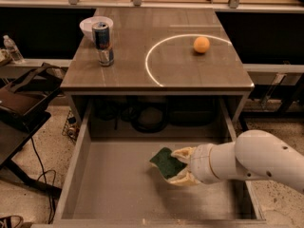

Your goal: Place sponge into top drawer

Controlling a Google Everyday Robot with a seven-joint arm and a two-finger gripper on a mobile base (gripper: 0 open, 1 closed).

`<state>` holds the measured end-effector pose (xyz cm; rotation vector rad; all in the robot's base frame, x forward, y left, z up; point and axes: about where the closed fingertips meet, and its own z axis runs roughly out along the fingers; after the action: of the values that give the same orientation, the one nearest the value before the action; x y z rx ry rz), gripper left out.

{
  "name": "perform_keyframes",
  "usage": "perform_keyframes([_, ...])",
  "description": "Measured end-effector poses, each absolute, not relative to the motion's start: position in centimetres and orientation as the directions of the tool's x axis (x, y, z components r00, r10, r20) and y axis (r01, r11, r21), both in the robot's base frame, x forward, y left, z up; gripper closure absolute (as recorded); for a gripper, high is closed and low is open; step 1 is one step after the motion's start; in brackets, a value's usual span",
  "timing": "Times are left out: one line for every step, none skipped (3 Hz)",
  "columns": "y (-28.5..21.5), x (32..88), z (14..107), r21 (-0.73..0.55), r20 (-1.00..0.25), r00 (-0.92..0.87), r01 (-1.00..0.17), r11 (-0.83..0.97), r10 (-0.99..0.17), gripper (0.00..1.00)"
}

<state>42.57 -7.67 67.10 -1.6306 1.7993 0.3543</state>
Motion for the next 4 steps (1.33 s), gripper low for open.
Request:
perform_keyframes([-6.08, 44.01, 64.62, -0.191, -0.637, -0.001, -0.969, 0.159, -0.771, 0.97])
perform_keyframes([-6.19, 43.87, 64.83, -0.195, -0.636, 0.000, -0.968, 0.160, -0.772, 0.74])
perform_keyframes([-6.12, 43.82, 64.84, -0.195, -0.636, 0.002, -0.968, 0.158, -0.772, 0.51])
perform_keyframes([-6.03, 43.78, 64.84, -0.195, -0.635, 0.003, -0.968, 0.156, -0.772, 0.28])
